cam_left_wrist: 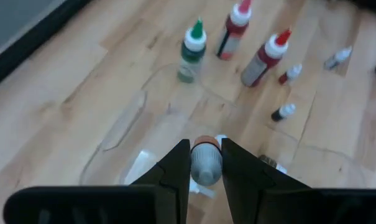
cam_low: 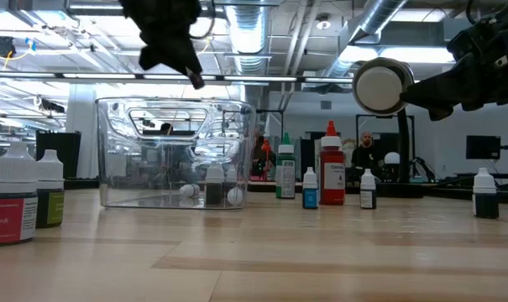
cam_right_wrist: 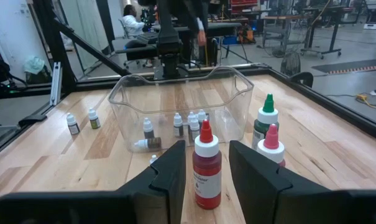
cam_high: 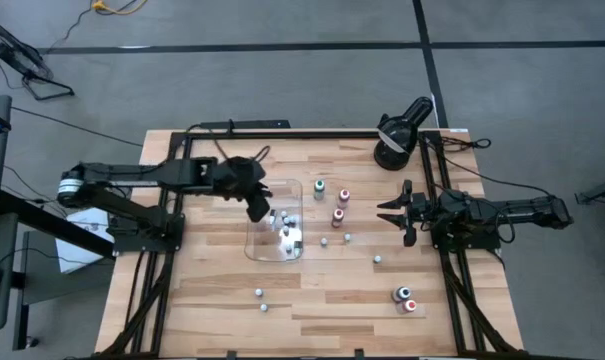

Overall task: Pick & Place food coloring
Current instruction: Put the small orange food coloring bottle into the transparent bin, then put the small green food coloring bottle into the transparent bin

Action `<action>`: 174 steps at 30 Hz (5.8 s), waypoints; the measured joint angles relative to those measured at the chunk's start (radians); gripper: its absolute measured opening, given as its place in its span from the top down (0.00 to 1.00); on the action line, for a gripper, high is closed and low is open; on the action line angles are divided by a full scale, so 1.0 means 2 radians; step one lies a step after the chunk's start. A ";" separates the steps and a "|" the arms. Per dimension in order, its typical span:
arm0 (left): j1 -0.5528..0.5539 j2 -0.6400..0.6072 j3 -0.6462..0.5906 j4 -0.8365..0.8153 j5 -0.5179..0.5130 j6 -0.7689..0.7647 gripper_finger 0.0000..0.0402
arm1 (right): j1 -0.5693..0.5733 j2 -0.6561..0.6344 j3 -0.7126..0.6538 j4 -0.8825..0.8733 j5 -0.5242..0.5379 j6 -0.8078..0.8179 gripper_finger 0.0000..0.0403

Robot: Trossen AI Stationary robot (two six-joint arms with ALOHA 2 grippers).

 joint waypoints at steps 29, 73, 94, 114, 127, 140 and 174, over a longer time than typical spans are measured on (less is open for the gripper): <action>0.014 0.275 0.134 -0.042 0.027 0.375 0.83 | 0.000 0.000 0.000 0.000 0.000 0.000 0.72; -0.008 0.304 0.133 -0.029 0.029 0.375 0.80 | 0.000 0.000 0.000 0.000 0.000 0.000 0.72; -0.008 0.303 0.133 -0.029 0.052 0.373 0.76 | 0.000 0.000 0.000 0.000 0.000 0.000 0.72; -0.008 0.303 0.133 -0.029 0.038 0.372 0.71 | 0.000 0.000 0.000 0.000 0.000 0.000 0.72; -0.013 0.269 0.133 -0.032 0.019 0.373 0.71 | 0.000 0.000 0.000 0.000 0.000 0.000 0.72; -0.065 0.152 0.133 -0.083 0.005 0.437 0.71 | 0.000 0.000 0.000 0.000 0.000 0.000 0.72; -0.420 0.115 0.132 -0.199 0.103 0.528 0.71 | 0.000 0.000 0.000 0.000 0.000 0.000 0.72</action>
